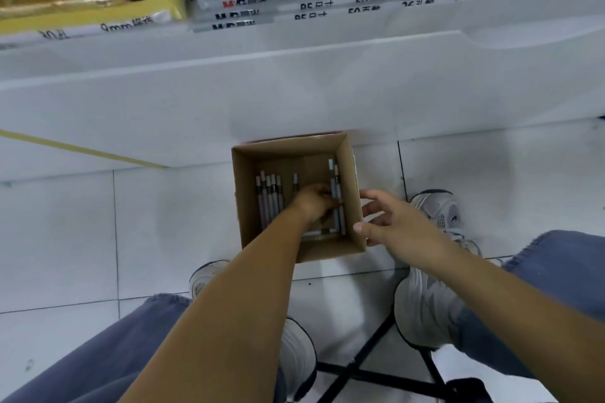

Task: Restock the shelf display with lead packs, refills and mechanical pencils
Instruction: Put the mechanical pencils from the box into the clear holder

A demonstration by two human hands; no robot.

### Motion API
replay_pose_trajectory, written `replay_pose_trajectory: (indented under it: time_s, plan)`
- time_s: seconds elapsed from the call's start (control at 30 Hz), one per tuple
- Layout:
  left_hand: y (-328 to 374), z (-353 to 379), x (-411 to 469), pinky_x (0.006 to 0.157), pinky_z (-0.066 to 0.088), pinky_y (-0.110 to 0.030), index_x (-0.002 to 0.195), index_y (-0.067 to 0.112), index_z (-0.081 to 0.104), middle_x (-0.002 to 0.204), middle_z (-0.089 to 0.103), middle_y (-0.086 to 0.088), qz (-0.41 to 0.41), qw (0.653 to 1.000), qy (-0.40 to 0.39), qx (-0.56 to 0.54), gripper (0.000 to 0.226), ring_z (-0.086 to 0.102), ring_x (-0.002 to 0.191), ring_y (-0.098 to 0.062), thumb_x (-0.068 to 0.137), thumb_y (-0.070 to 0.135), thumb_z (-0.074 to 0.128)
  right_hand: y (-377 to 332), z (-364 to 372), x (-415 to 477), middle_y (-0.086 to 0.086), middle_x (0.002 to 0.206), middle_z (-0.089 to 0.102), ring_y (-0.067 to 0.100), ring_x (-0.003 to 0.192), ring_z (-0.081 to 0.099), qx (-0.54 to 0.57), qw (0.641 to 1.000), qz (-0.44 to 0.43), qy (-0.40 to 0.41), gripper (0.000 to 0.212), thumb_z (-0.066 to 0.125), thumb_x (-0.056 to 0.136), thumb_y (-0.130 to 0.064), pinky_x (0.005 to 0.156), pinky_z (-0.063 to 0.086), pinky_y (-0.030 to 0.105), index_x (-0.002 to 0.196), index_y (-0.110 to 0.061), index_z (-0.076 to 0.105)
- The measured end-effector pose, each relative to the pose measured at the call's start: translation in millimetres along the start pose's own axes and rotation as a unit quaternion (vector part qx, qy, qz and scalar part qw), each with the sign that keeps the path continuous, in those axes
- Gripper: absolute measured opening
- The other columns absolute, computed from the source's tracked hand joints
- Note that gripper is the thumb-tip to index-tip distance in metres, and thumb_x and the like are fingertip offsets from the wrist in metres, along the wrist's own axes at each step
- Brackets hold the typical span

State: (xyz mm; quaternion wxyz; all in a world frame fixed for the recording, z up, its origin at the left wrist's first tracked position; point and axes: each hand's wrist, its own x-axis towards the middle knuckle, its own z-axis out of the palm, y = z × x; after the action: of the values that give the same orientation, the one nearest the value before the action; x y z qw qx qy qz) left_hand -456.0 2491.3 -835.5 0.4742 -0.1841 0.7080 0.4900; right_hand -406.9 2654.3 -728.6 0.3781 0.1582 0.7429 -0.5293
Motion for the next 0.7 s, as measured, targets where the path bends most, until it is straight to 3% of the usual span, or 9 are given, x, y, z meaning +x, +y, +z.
replay_pose_trajectory:
  time_s: [0.13,0.27,0.37,0.47,0.57,0.7]
  plan:
    - [3,-3,-10,0.098,0.052,-0.039,0.126,0.014,0.06,0.125,0.066,-0.012,0.0,1.0,-0.02,-0.015,0.028,0.063,0.112,-0.027,0.099,0.013,0.058,0,2,1,0.003,0.109,0.057,0.017,0.09,0.065,0.001,1.0,0.0,0.001,0.053,0.067,0.088,-0.013,0.067,0.054,0.02,0.136,-0.025,0.046]
    - [15,-22,-49,0.104,0.046,-0.04,0.116,0.029,0.055,0.119,0.071,-0.005,0.079,0.996,-0.026,0.008,0.022,0.063,0.111,-0.018,0.101,0.014,0.05,-8,-1,-1,0.003,0.11,0.059,0.017,0.091,0.066,-0.014,1.0,0.006,-0.015,0.05,0.068,0.088,-0.016,0.071,0.057,0.023,0.132,-0.028,0.047]
    - [19,-51,-93,0.093,0.051,-0.037,0.115,0.029,0.054,0.094,0.072,0.0,0.143,0.99,0.006,0.0,0.019,0.07,0.092,-0.014,0.103,0.016,0.045,-18,-6,-6,-0.003,0.104,0.062,0.015,0.089,0.066,-0.064,0.997,-0.02,0.031,0.044,0.07,0.086,-0.027,0.082,0.057,0.033,0.124,-0.034,0.049]
    - [12,-83,-139,0.063,0.052,-0.03,0.101,0.03,0.054,0.075,0.056,0.001,0.193,0.971,0.124,-0.071,0.016,0.056,0.059,-0.007,0.1,0.017,0.045,-39,-7,-7,-0.004,0.086,0.062,0.02,0.08,0.061,-0.056,0.979,-0.138,0.136,0.025,0.07,0.085,-0.024,0.081,0.054,0.04,0.104,-0.037,0.06]
    - [-11,-101,-165,0.052,0.04,-0.013,0.099,0.031,0.054,0.069,0.05,0.01,0.211,0.935,0.284,-0.022,0.004,0.048,0.053,0.003,0.096,0.03,0.057,-64,9,5,-0.012,0.079,0.065,0.012,0.073,0.065,-0.108,0.975,-0.183,0.064,0.019,0.068,0.087,-0.024,0.073,0.054,0.032,0.088,-0.042,0.064]
    - [-51,-97,-164,0.057,0.038,-0.02,0.105,0.03,0.058,0.072,0.052,0.007,0.138,0.949,0.284,-0.004,0.025,0.048,0.06,-0.005,0.087,0.038,0.072,-68,58,43,-0.015,0.095,0.068,0.003,0.087,0.063,-0.291,0.945,-0.139,-0.06,0.012,0.067,0.089,-0.024,0.08,0.05,0.024,0.094,-0.035,0.067]
